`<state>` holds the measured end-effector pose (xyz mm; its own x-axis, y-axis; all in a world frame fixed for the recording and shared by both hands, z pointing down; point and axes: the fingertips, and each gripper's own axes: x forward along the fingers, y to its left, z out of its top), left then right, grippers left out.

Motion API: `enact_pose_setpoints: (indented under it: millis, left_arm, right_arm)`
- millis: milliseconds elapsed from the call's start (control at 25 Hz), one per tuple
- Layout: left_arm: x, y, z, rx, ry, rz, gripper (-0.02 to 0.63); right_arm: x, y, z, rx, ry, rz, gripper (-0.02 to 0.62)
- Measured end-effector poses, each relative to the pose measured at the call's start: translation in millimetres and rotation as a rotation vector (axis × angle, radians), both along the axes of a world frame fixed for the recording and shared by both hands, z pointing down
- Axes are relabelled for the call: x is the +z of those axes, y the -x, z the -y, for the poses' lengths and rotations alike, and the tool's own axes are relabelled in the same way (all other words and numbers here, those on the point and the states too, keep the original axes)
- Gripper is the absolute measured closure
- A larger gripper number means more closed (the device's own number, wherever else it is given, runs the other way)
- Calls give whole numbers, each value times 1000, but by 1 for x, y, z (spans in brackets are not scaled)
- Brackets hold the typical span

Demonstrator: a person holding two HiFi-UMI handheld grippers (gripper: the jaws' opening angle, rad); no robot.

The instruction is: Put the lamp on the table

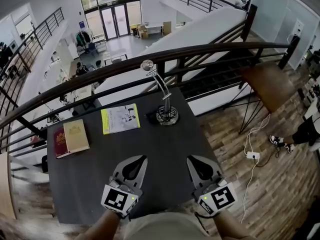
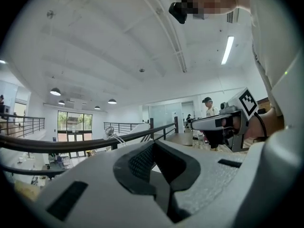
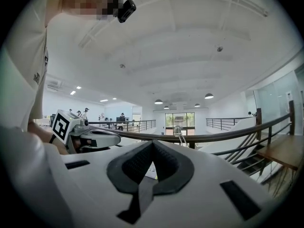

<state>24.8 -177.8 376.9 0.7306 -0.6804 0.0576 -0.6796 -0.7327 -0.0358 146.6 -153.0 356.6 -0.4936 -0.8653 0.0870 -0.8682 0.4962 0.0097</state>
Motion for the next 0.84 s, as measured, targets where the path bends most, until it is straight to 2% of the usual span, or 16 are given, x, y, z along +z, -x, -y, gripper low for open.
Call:
enact_pose_setpoints:
  millis: [840]
  left_arm:
    - [6, -1, -9, -7, 28, -2, 601]
  right_arm:
    - [9, 1, 1, 0, 32, 9, 597]
